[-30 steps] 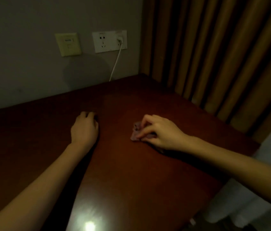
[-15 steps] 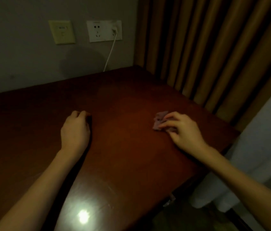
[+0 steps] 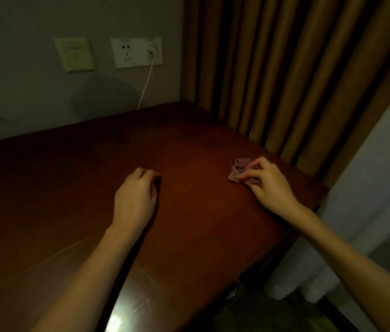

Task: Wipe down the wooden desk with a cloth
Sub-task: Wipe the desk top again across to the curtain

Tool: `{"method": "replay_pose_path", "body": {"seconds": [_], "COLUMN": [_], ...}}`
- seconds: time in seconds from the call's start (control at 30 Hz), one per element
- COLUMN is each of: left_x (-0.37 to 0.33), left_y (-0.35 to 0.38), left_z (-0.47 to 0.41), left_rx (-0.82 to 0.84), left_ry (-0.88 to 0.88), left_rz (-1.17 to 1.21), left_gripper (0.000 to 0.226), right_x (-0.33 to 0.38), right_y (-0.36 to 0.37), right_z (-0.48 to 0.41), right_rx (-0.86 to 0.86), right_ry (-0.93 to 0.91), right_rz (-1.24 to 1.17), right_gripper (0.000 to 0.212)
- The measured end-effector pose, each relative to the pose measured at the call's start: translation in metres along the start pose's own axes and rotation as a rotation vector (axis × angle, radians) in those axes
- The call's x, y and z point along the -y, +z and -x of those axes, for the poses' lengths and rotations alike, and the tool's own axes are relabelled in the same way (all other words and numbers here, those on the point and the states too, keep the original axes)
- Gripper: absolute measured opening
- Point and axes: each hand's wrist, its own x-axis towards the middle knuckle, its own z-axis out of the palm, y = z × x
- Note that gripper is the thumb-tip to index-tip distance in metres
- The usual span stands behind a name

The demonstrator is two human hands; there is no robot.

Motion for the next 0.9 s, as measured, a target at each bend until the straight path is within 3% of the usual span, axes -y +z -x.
{"method": "replay_pose_path", "body": {"seconds": [0.13,0.2,0.27,0.43,0.6,0.7,0.77,0.9], "left_x": [-0.003,0.000,0.004,0.003,0.002,0.000,0.001,0.005], "left_y": [0.000,-0.001,-0.001,-0.006,-0.004,-0.002,-0.002,-0.004], "left_z": [-0.001,0.000,0.001,0.004,0.003,0.001,0.001,0.002], "left_rx": [0.005,-0.003,0.004,0.034,0.021,0.010,0.006,0.021], "left_ry": [-0.027,-0.028,-0.021,-0.019,-0.017,-0.011,-0.008,-0.016], "left_rz": [-0.042,-0.032,-0.010,0.018,0.027,0.003,0.003,0.044], "left_gripper": [0.029,0.025,0.024,0.030,0.029,0.028,0.027,0.024], "right_x": [0.078,0.111,0.117,0.055,0.006,0.053,0.098,0.139], "right_y": [0.009,0.020,0.033,0.040,0.001,0.002,0.013,0.038], "right_z": [0.052,0.050,0.025,-0.046,0.012,0.062,0.076,0.047], "right_rx": [0.125,0.233,0.239,0.124,0.012,-0.029,0.032,0.150], "right_ry": [-0.256,-0.351,-0.371,-0.125,0.064,-0.047,-0.186,-0.347], "right_rz": [-0.111,-0.169,-0.183,-0.062,-0.017,-0.043,-0.107,-0.152], "right_gripper": [0.030,0.026,0.024,0.022,0.024,0.035,0.035,0.030]}}
